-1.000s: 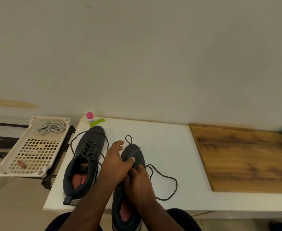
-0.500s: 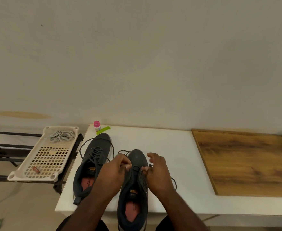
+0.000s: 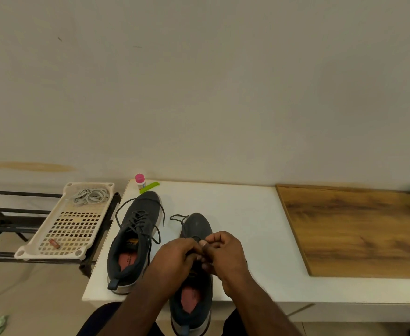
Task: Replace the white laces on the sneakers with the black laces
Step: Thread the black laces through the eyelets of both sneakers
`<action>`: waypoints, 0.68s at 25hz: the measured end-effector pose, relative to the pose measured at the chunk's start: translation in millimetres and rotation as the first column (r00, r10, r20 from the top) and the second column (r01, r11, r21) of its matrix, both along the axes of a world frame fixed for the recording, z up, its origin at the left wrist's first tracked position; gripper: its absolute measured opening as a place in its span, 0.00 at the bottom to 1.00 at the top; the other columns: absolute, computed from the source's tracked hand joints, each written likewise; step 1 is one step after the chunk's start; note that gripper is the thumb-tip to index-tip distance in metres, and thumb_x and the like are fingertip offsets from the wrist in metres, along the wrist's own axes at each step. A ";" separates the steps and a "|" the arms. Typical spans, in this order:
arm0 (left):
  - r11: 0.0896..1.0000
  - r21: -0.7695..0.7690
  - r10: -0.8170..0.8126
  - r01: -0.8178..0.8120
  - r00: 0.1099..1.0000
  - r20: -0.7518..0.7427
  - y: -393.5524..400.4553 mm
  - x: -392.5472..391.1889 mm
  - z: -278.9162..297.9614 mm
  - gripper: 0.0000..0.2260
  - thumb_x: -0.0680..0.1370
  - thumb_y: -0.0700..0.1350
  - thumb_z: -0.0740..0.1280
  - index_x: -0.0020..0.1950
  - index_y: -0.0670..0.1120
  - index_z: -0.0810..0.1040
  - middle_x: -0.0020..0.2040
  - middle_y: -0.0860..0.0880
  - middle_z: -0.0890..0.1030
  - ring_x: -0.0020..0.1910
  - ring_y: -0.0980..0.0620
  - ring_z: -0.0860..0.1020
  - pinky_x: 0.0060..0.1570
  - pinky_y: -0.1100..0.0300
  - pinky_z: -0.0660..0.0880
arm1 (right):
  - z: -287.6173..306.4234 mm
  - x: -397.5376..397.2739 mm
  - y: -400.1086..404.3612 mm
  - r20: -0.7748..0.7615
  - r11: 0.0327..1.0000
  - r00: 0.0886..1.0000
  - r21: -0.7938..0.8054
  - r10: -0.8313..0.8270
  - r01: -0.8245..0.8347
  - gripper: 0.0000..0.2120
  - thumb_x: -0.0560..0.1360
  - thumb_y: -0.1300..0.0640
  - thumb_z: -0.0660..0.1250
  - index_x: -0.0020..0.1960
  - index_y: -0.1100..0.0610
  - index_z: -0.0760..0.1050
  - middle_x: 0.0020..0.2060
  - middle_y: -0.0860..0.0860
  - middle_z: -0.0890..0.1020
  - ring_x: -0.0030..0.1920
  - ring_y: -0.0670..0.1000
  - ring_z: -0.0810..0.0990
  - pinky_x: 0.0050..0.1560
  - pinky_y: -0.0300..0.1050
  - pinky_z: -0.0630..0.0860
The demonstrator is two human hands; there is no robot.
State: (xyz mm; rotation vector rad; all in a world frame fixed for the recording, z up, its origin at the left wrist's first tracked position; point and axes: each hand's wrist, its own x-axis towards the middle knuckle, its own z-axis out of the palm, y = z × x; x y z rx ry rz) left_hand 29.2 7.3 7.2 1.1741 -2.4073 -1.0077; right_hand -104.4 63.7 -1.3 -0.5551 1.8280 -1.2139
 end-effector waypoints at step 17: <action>0.998 -0.067 -0.002 0.001 1.000 -0.016 -7.4 3.7 -6.5 0.03 0.77 0.49 0.68 0.48 0.58 0.78 0.45 0.59 0.79 0.47 0.61 0.76 0.51 0.63 0.74 | 18.7 -13.4 3.0 -0.383 0.852 0.762 0.278 0.522 -0.444 0.07 0.79 0.56 0.68 0.47 0.50 0.84 0.36 0.49 0.85 0.37 0.48 0.83 0.45 0.45 0.82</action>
